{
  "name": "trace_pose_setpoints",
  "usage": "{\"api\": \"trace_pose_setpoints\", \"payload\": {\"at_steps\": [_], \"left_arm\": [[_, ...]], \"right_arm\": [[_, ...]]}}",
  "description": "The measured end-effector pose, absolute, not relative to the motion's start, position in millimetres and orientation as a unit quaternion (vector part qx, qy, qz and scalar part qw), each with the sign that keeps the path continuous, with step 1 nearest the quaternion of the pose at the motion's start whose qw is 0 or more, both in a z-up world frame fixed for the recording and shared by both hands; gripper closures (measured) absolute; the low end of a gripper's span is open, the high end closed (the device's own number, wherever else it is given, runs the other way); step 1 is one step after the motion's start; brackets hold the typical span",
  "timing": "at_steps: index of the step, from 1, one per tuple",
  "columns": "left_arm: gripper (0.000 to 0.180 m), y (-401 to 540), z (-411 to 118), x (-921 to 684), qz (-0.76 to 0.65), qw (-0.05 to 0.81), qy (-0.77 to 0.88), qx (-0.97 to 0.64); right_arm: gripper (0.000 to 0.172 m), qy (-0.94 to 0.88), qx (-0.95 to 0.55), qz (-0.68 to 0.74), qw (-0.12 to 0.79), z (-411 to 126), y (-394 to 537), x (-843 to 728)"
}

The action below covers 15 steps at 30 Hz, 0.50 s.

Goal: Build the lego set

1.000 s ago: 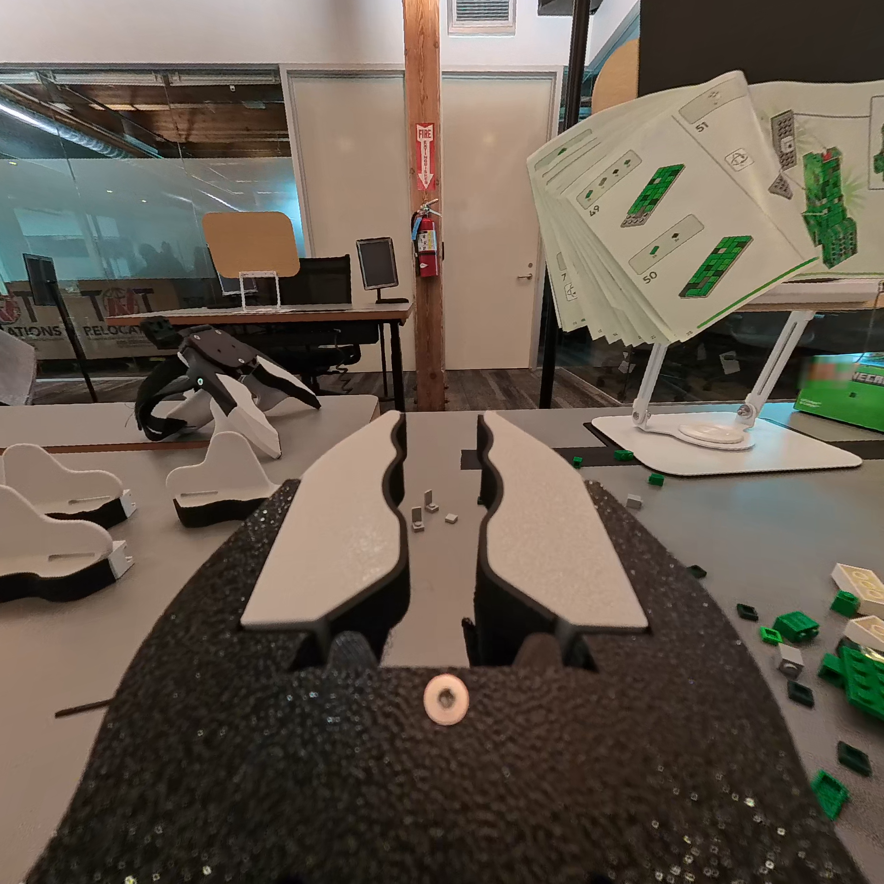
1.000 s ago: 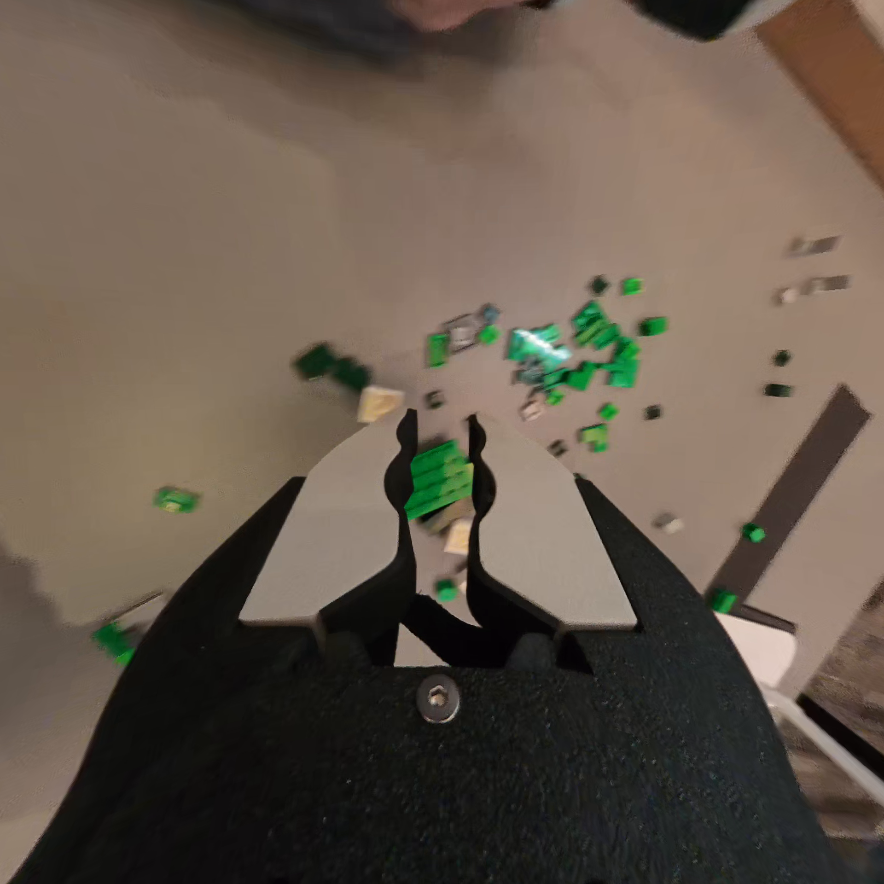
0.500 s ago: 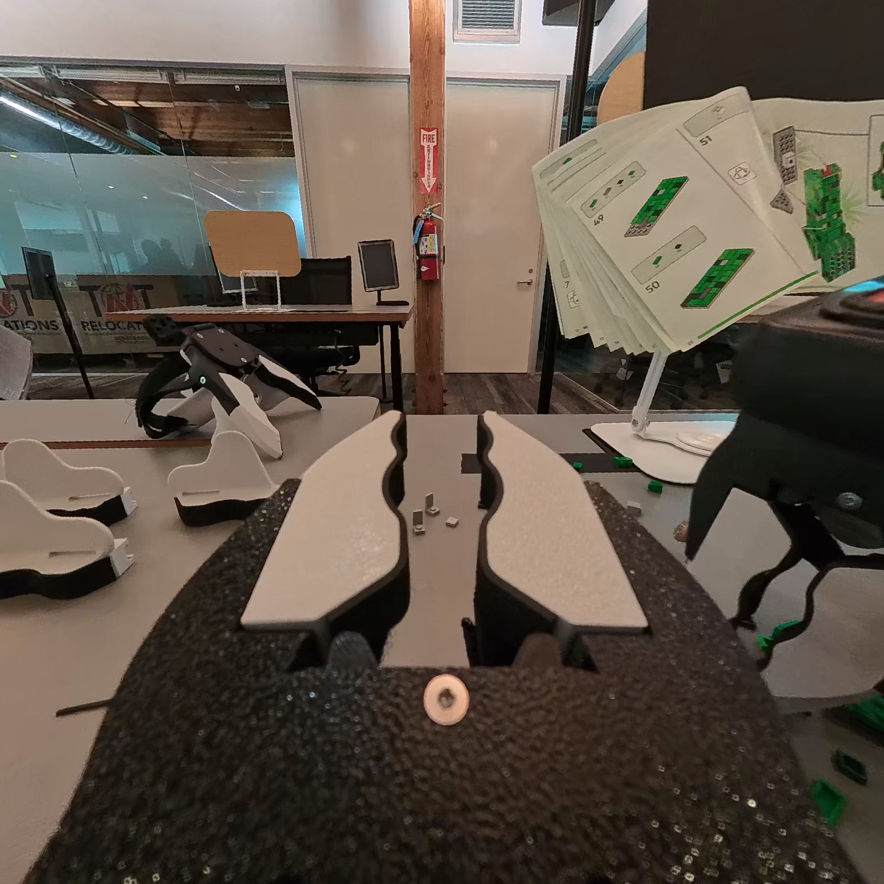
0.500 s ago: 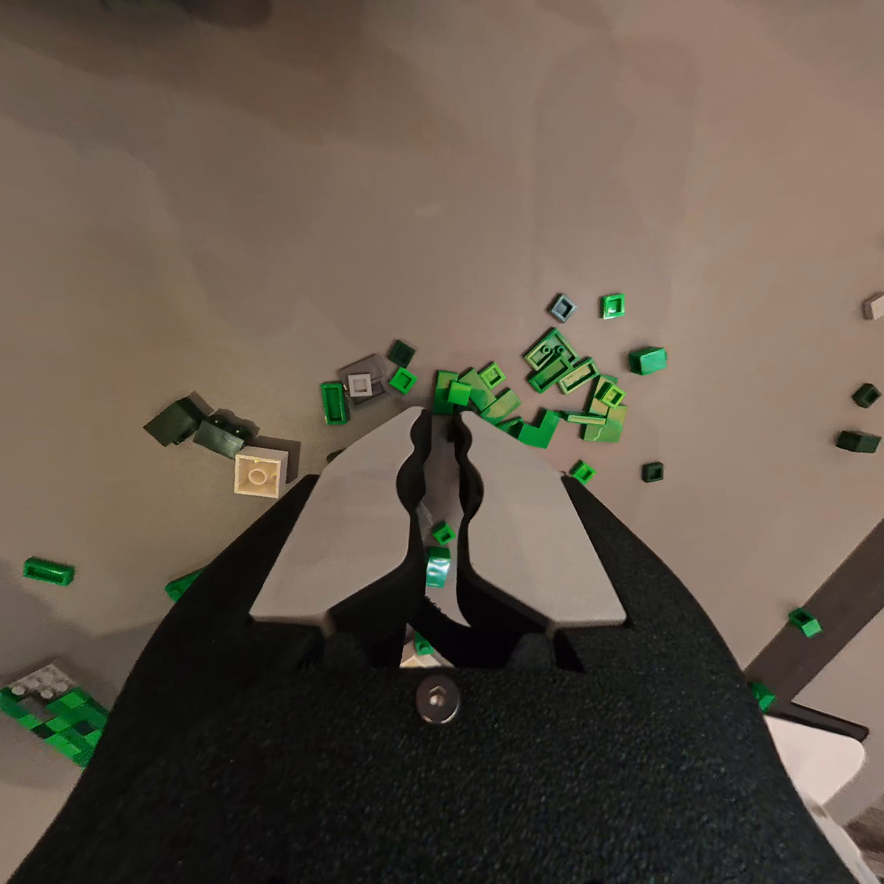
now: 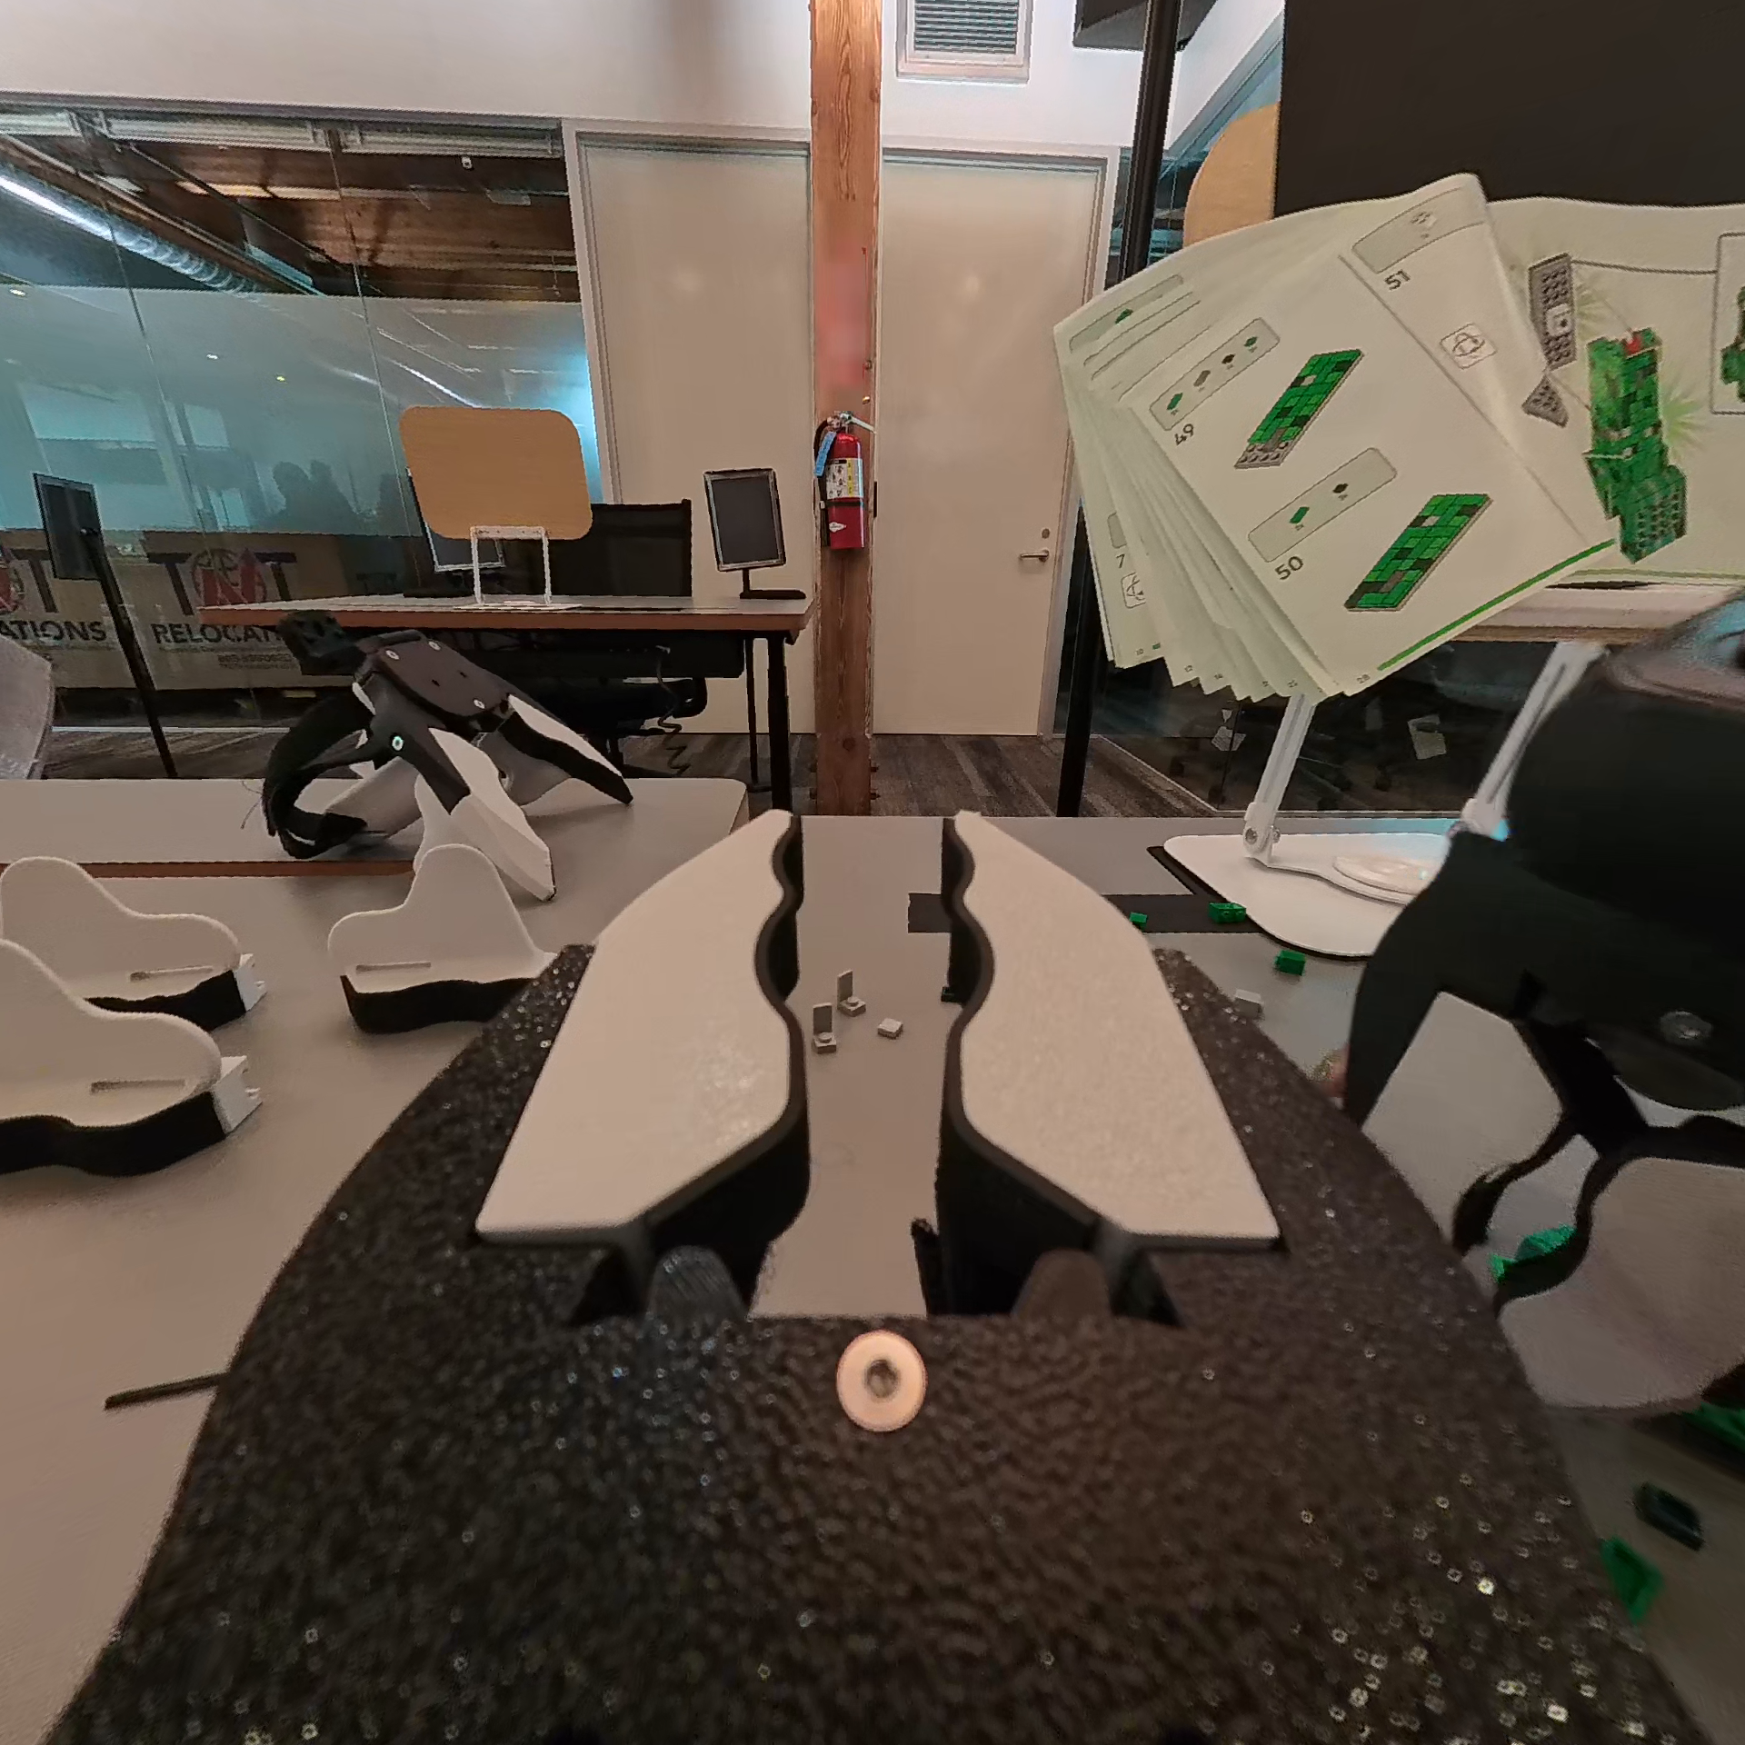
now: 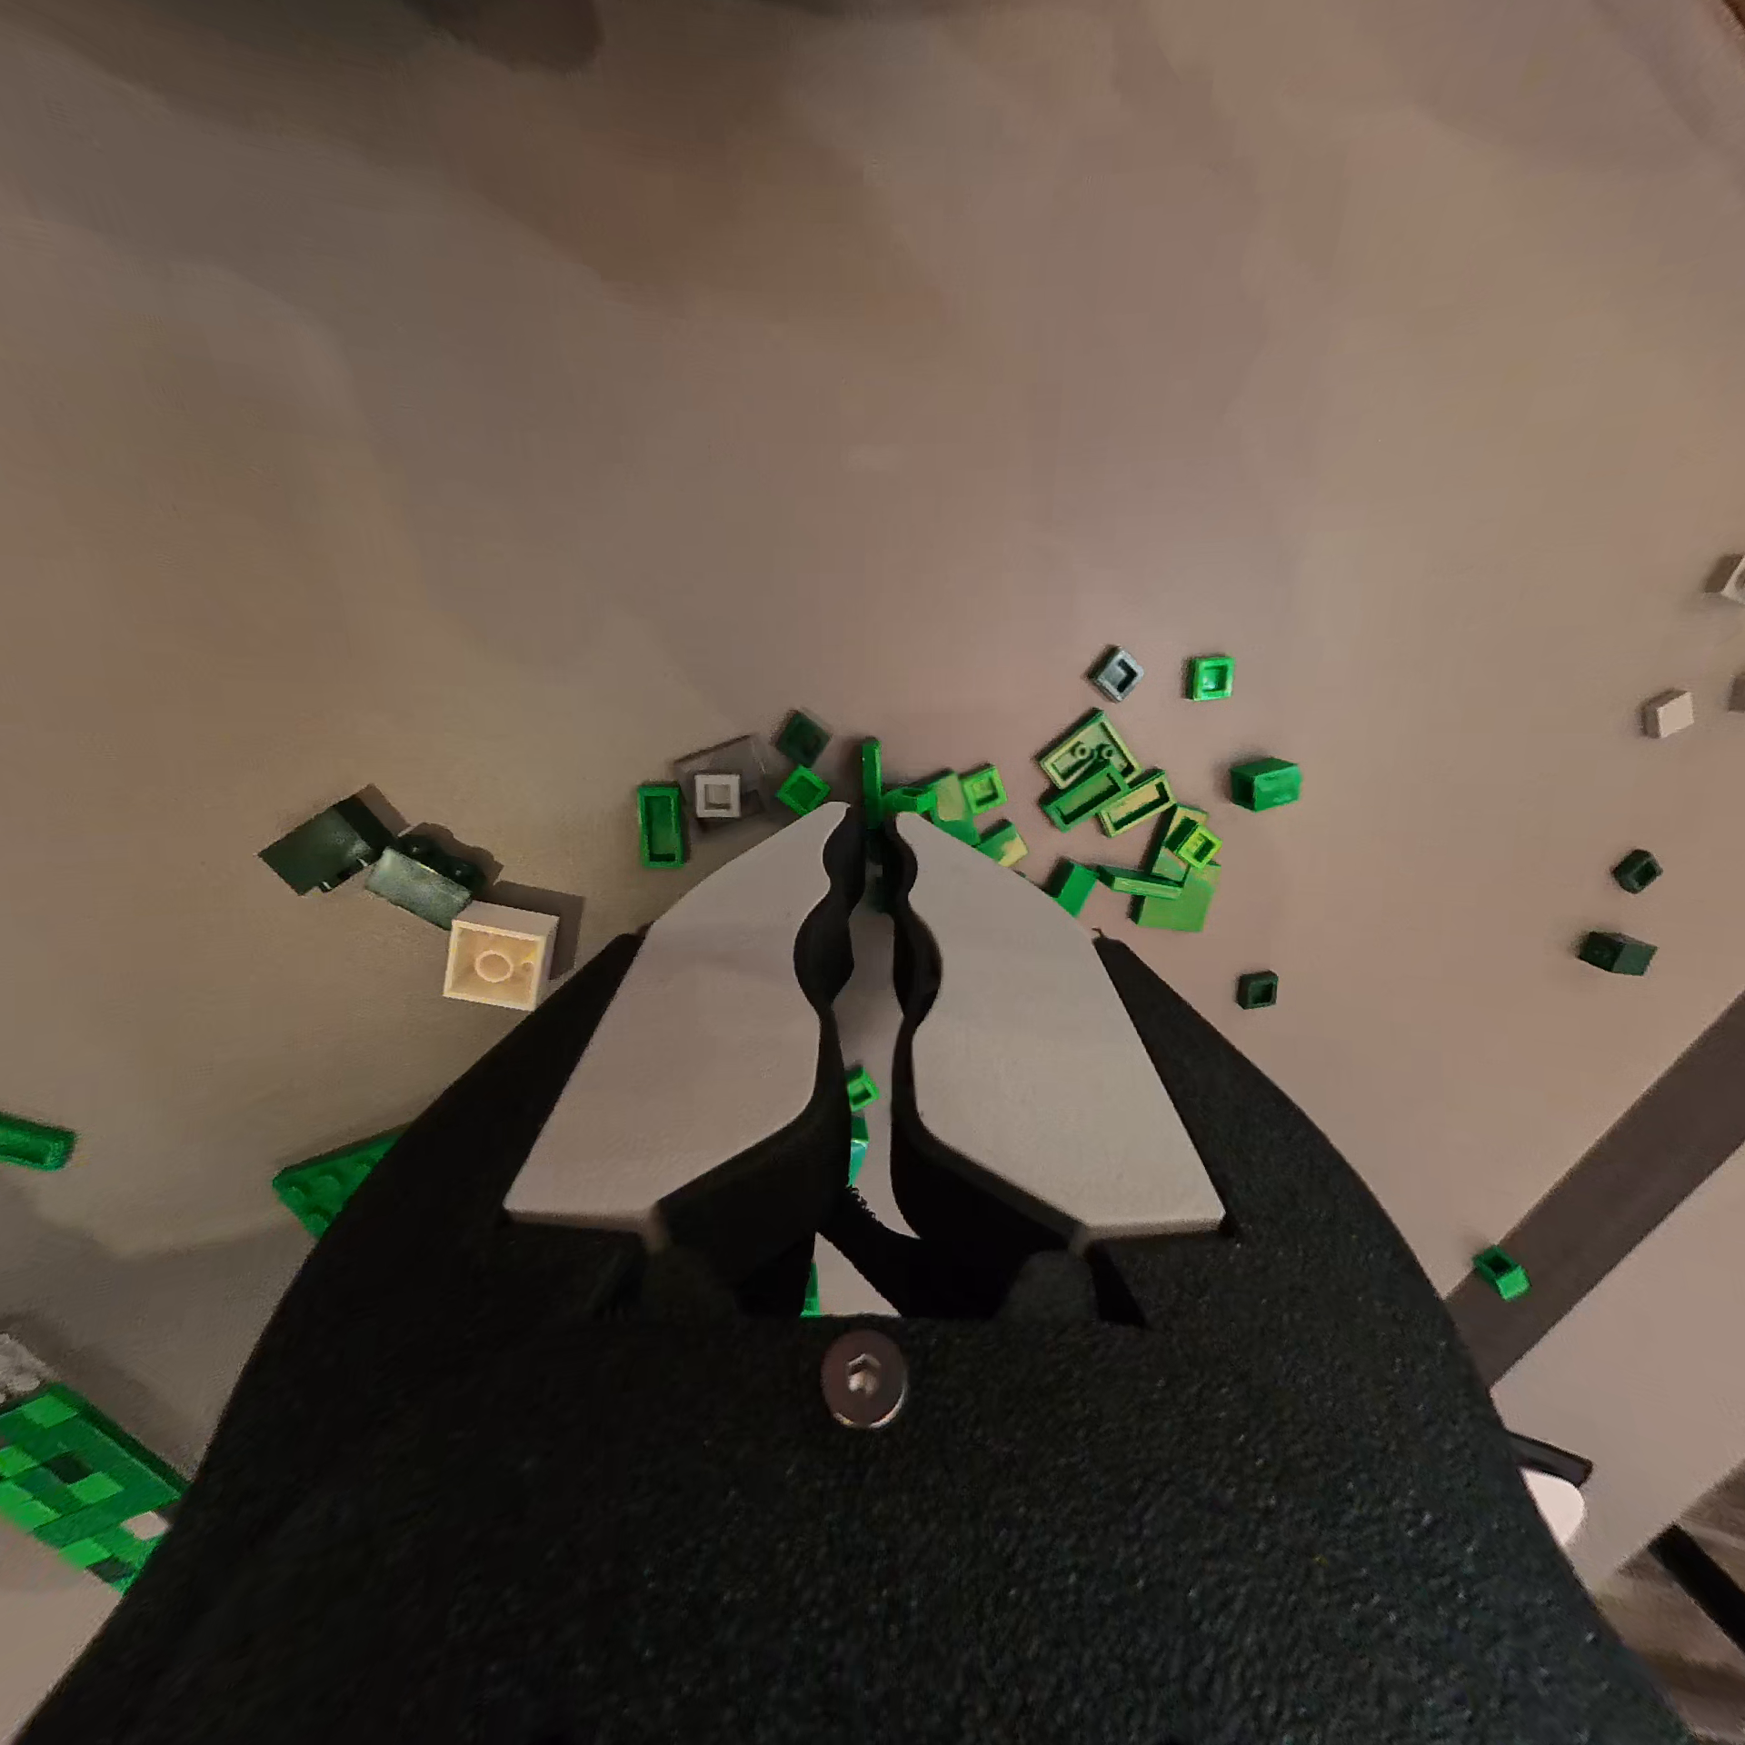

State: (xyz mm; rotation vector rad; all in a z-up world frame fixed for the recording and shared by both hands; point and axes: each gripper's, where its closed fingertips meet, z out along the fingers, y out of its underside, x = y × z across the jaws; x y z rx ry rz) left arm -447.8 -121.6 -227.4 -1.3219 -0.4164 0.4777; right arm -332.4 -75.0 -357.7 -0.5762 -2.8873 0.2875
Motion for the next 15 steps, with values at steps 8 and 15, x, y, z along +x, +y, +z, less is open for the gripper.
{"api": "trace_pose_setpoints", "payload": {"at_steps": [8,15], "left_arm": [[0.153,-120.6,-227.3,-447.4,0.215,0.744,-0.189,-0.604],[0.153,-117.2,-227.0,-443.7,0.216,0.743,-0.181,-0.607]], "right_arm": [[0.169,-0.969,-0.207,0.108,0.086,-352.5,-72.2,-321.0],[0.169,-0.947,-0.262,0.155,0.098,-325.0,-68.7,-283.1]]}}
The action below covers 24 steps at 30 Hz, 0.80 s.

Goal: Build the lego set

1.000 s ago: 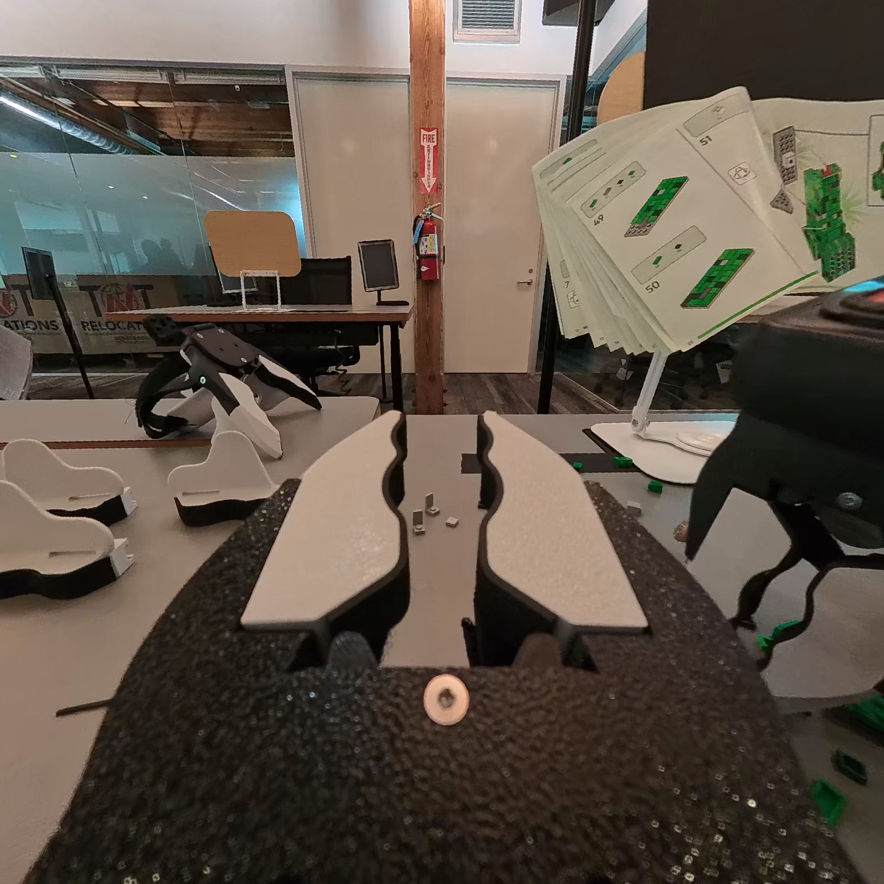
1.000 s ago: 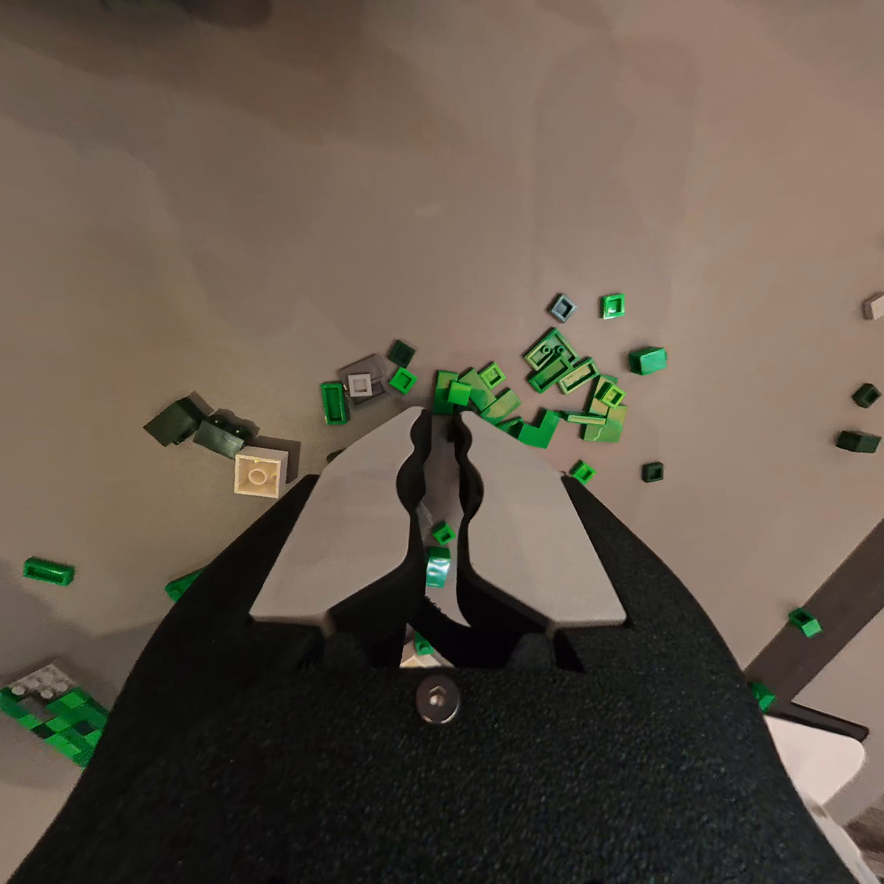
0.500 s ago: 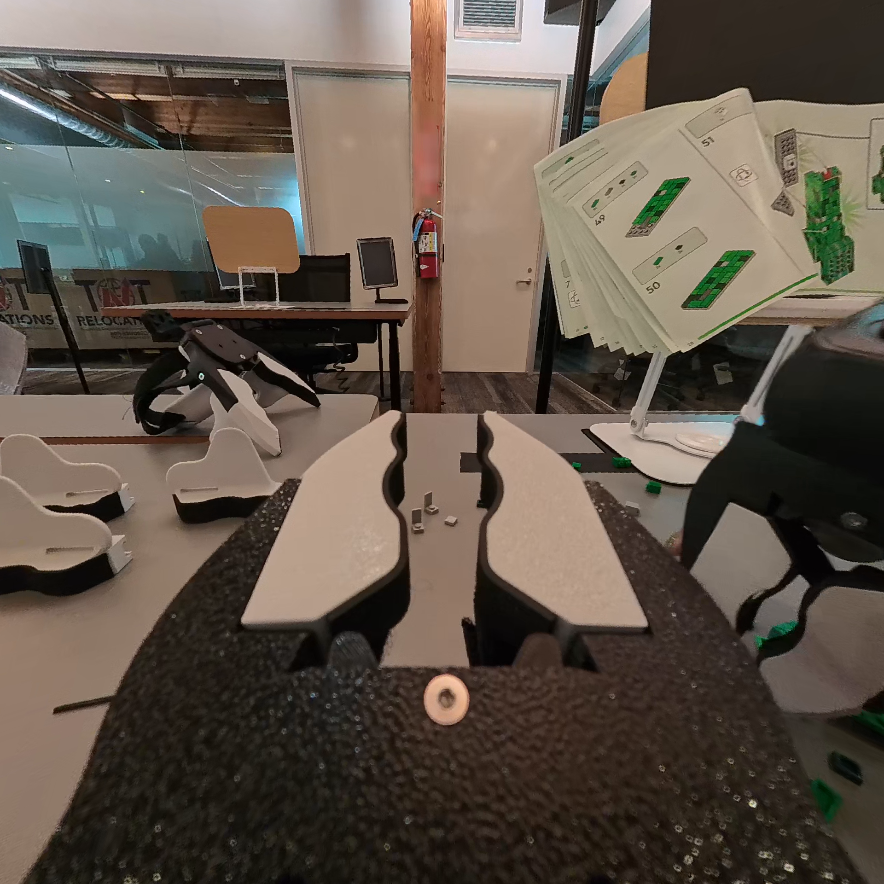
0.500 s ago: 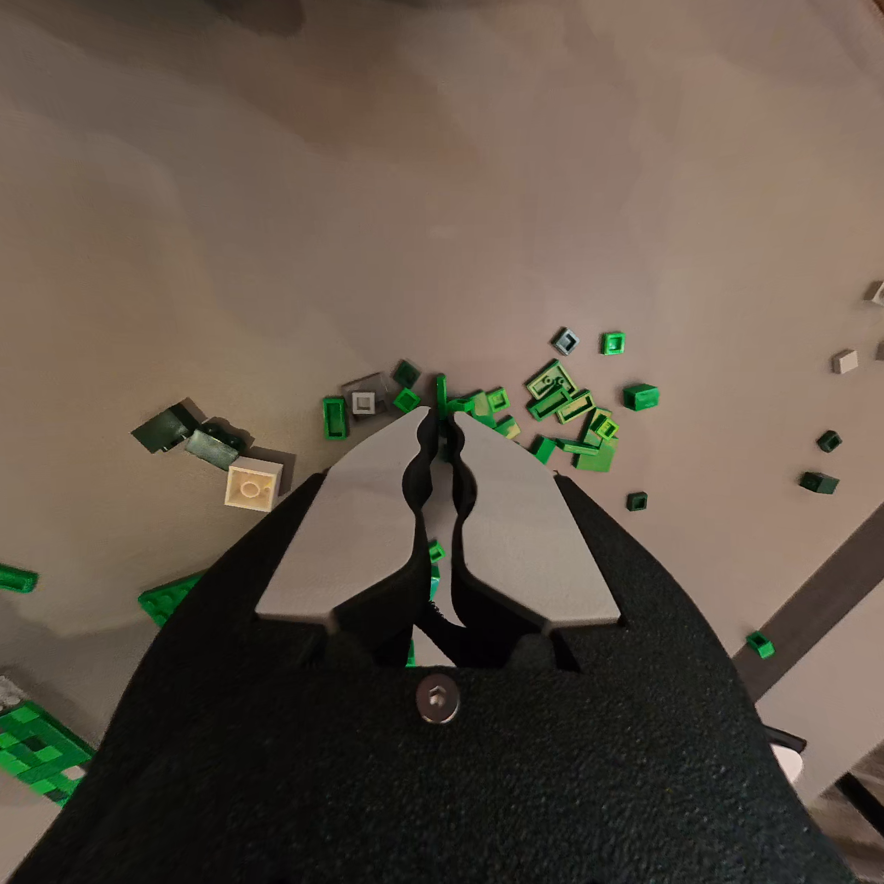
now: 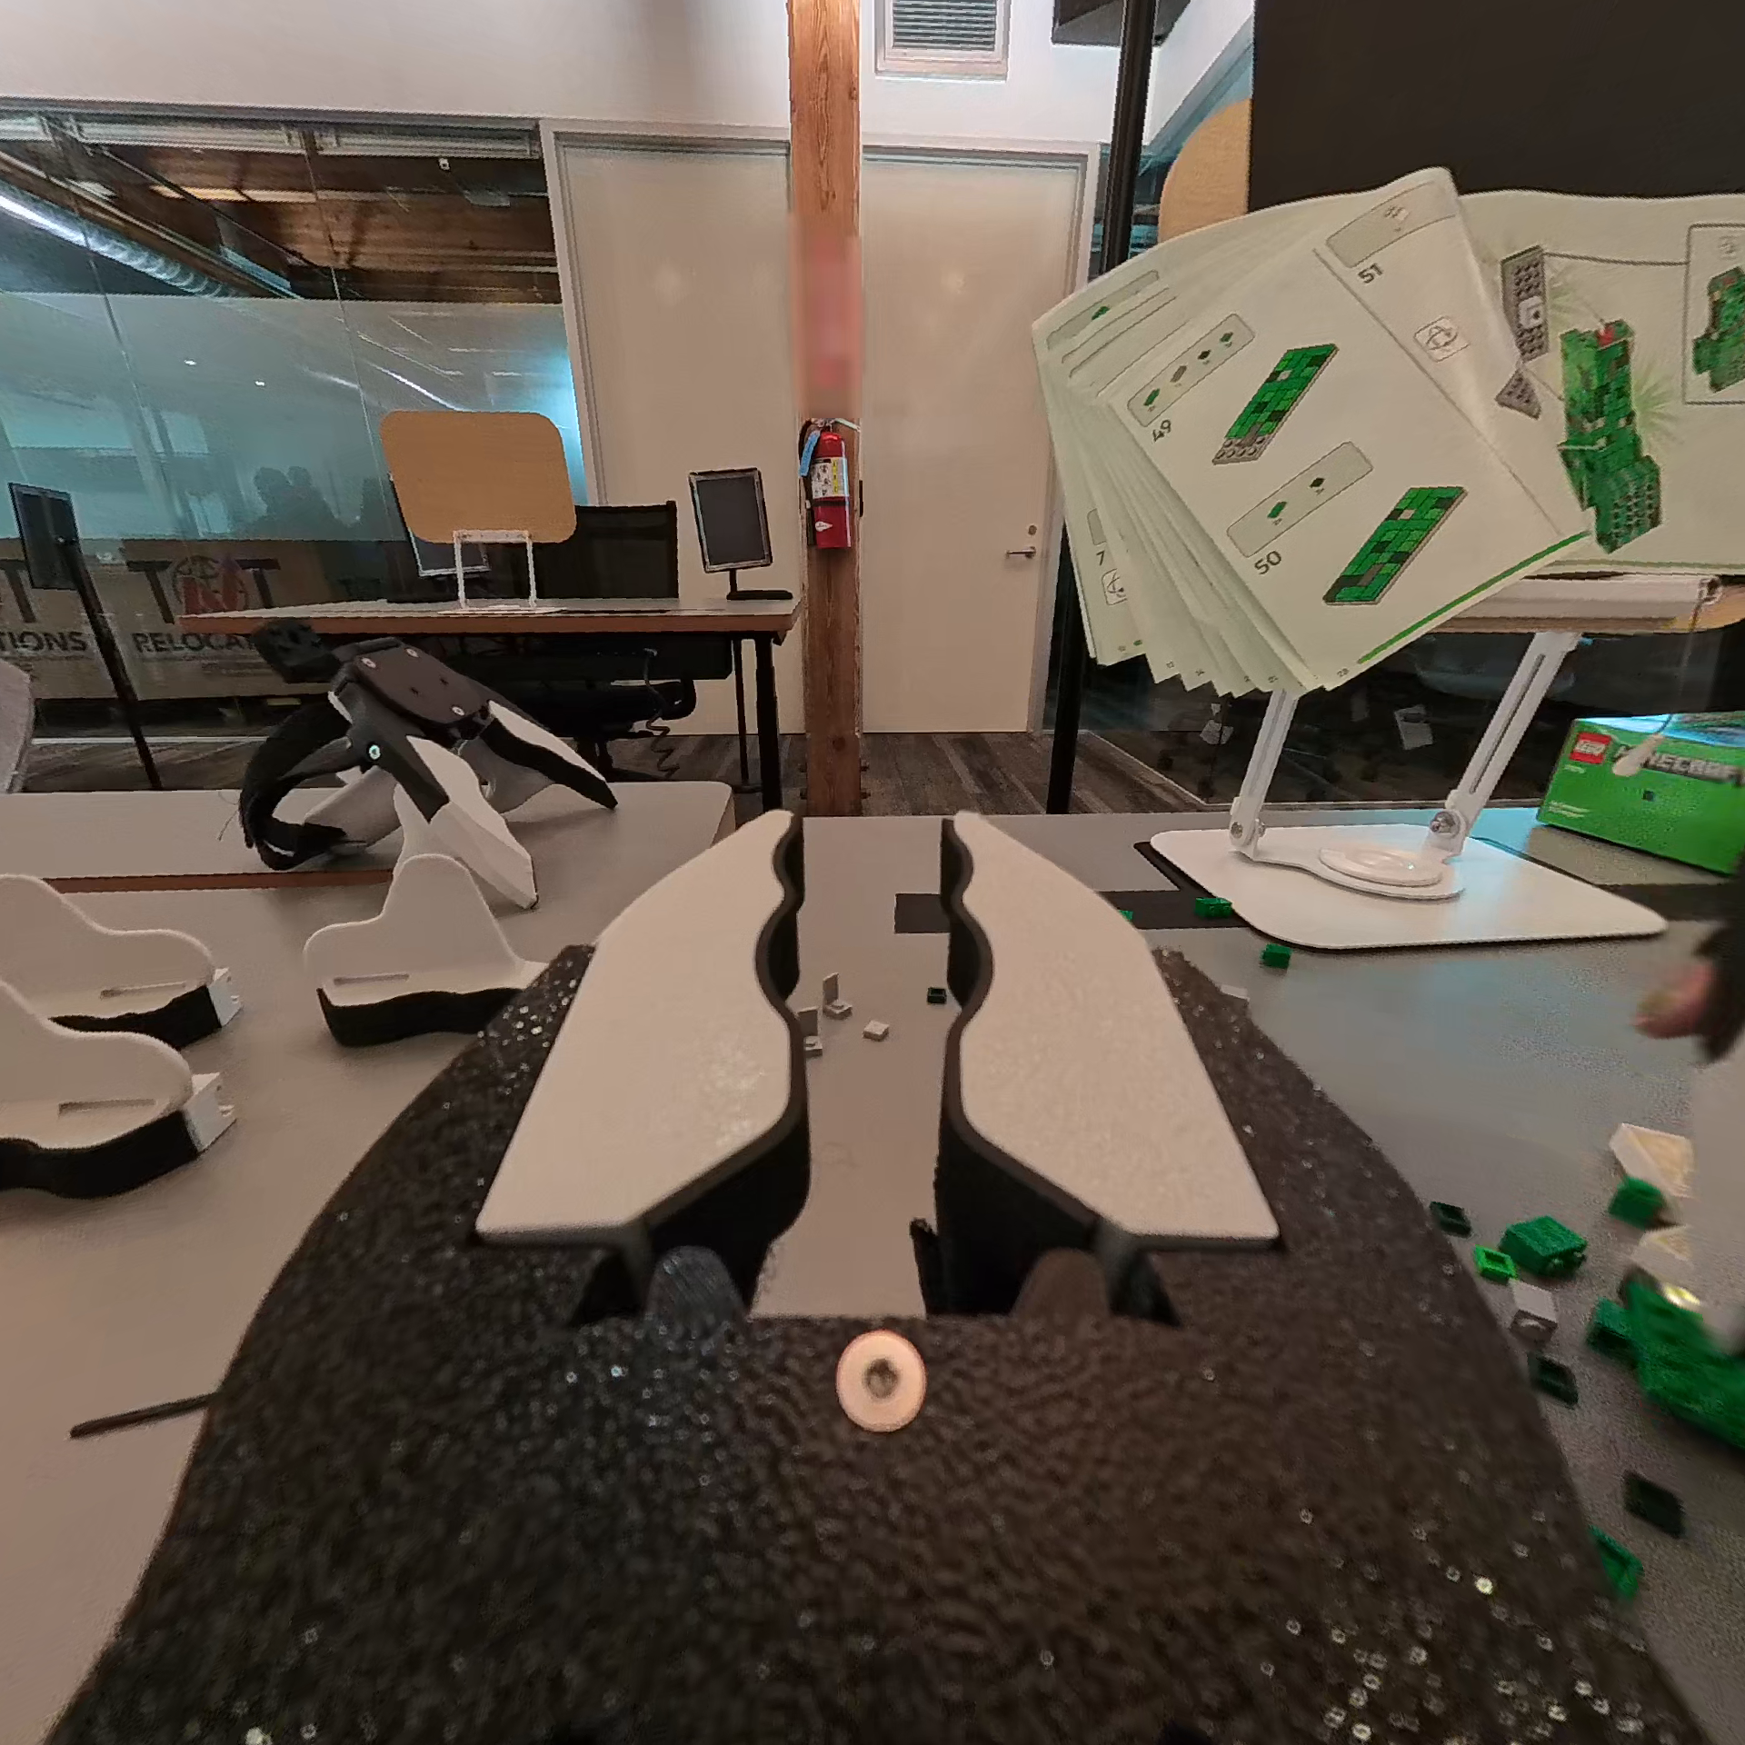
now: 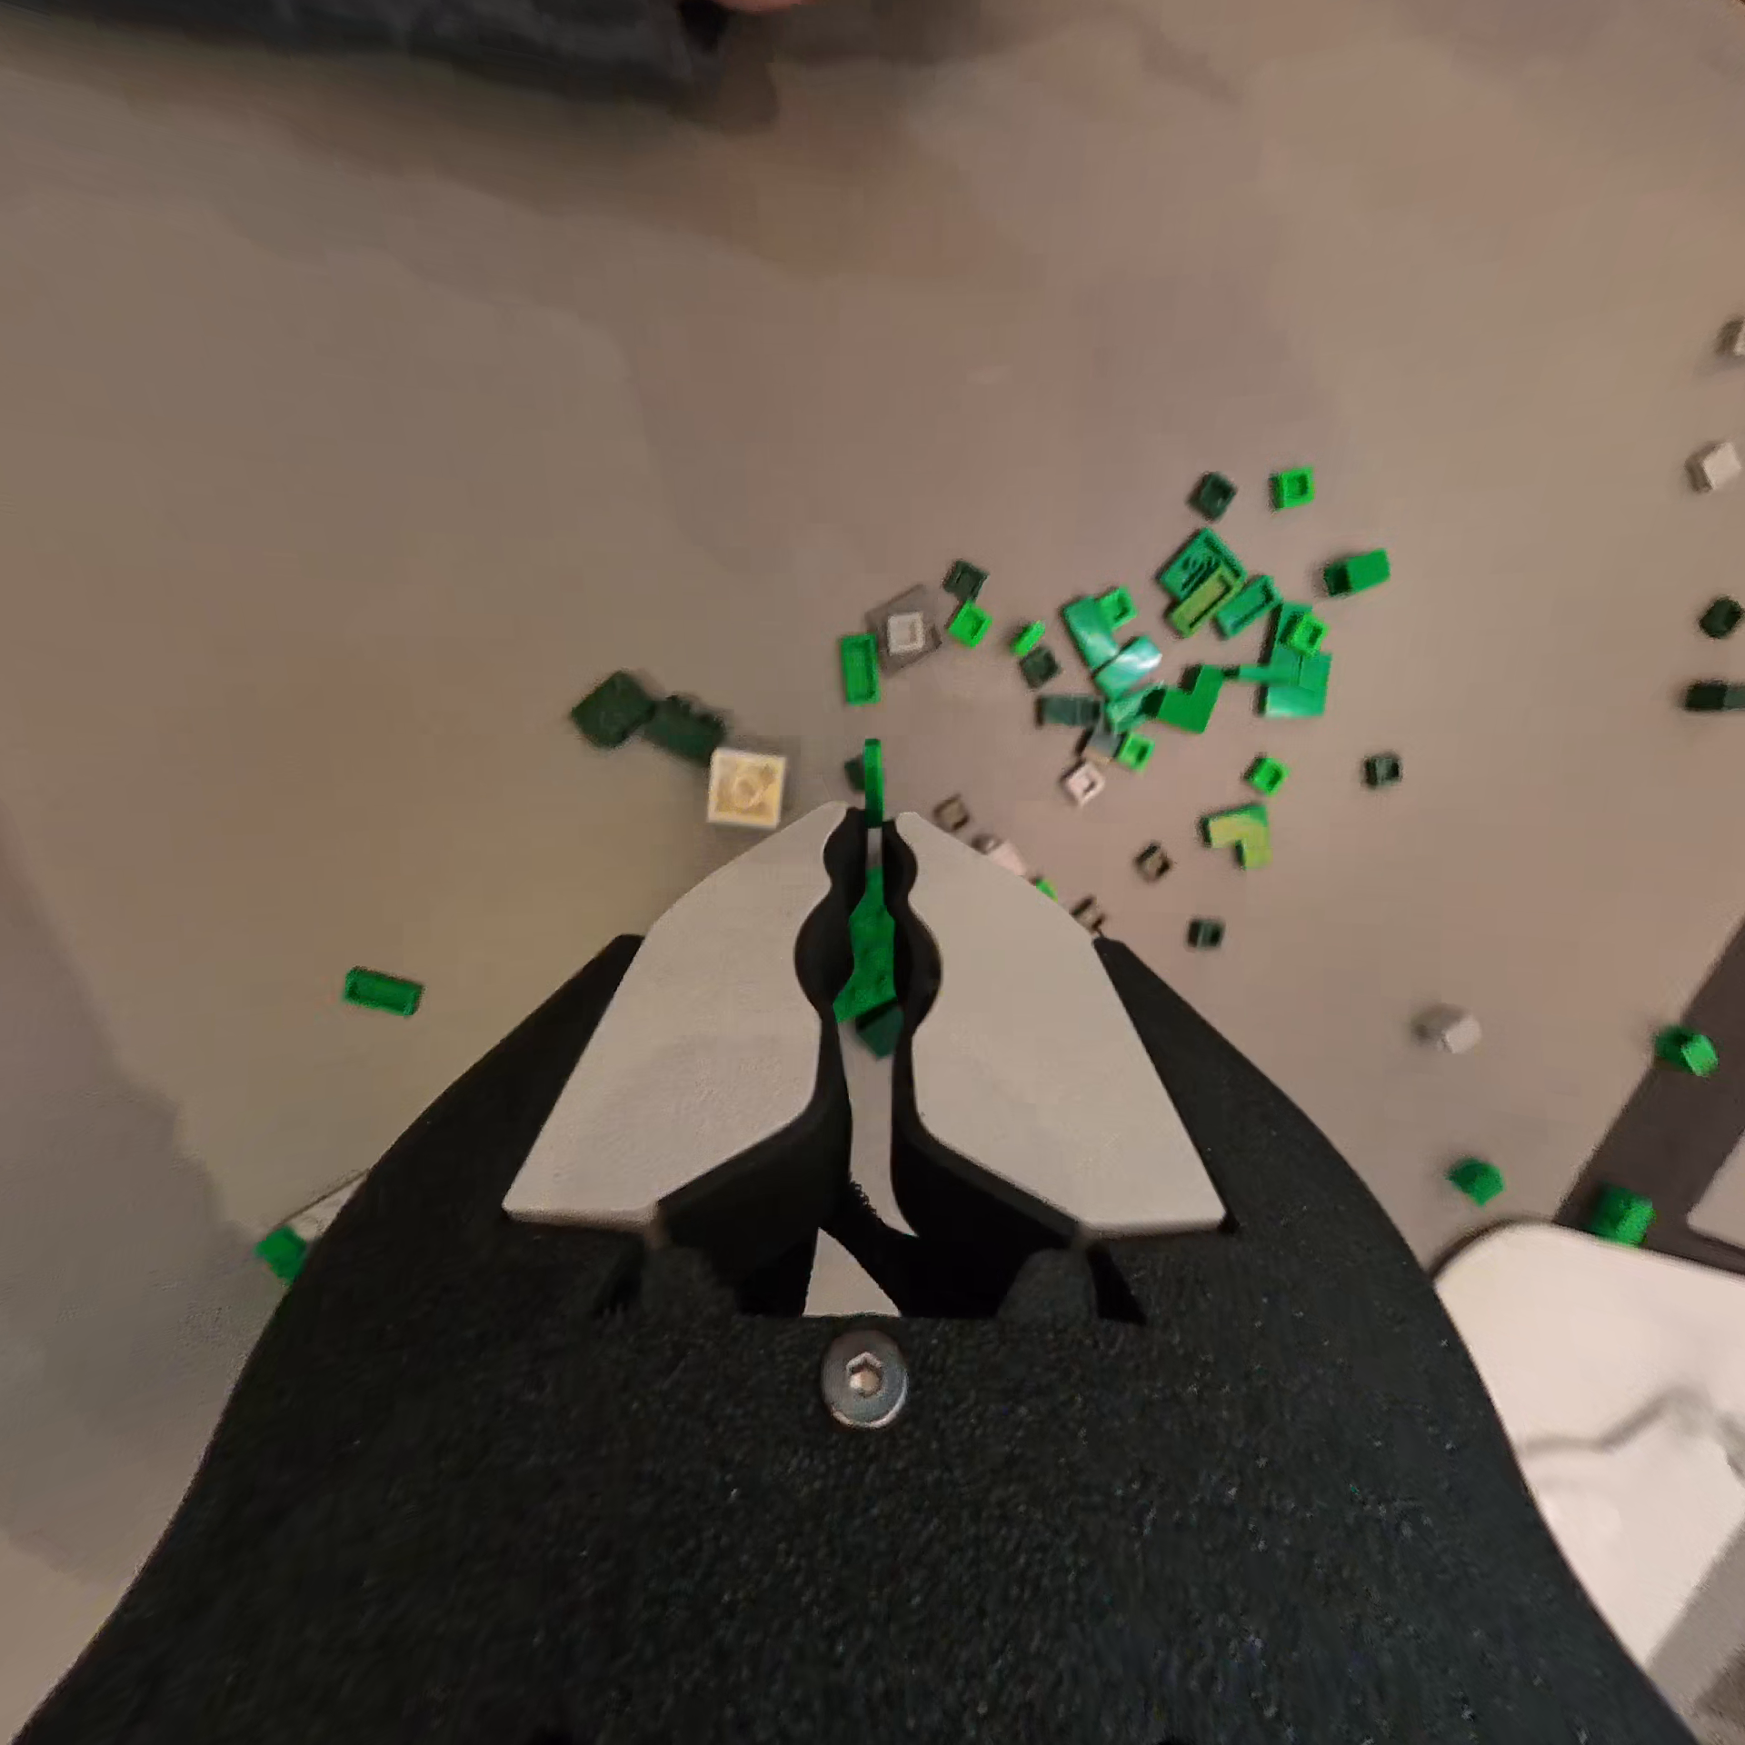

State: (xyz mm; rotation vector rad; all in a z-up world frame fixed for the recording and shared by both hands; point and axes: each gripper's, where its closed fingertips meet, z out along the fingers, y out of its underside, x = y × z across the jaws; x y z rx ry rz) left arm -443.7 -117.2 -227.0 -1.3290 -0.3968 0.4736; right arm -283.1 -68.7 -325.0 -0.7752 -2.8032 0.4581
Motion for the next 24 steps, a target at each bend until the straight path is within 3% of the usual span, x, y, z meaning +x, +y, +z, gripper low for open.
{"api": "trace_pose_setpoints", "payload": {"at_steps": [16,20,24], "left_arm": [[0.149,-81.4,-230.1,-341.5,0.297,0.721,0.004,-0.626],[0.147,-80.3,-231.3,-299.9,0.281,0.725,0.034,-0.629],[0.139,-76.7,-232.6,-245.0,0.257,0.727,0.108,-0.628]], "right_arm": [[0.169,-0.824,-0.402,0.234,0.323,-282.9,-38.7,-182.0],[0.169,-0.777,-0.435,0.311,0.331,-275.7,-37.5,-165.6],[0.169,-0.723,-0.453,0.442,0.279,-256.5,-47.2,-150.6]]}}
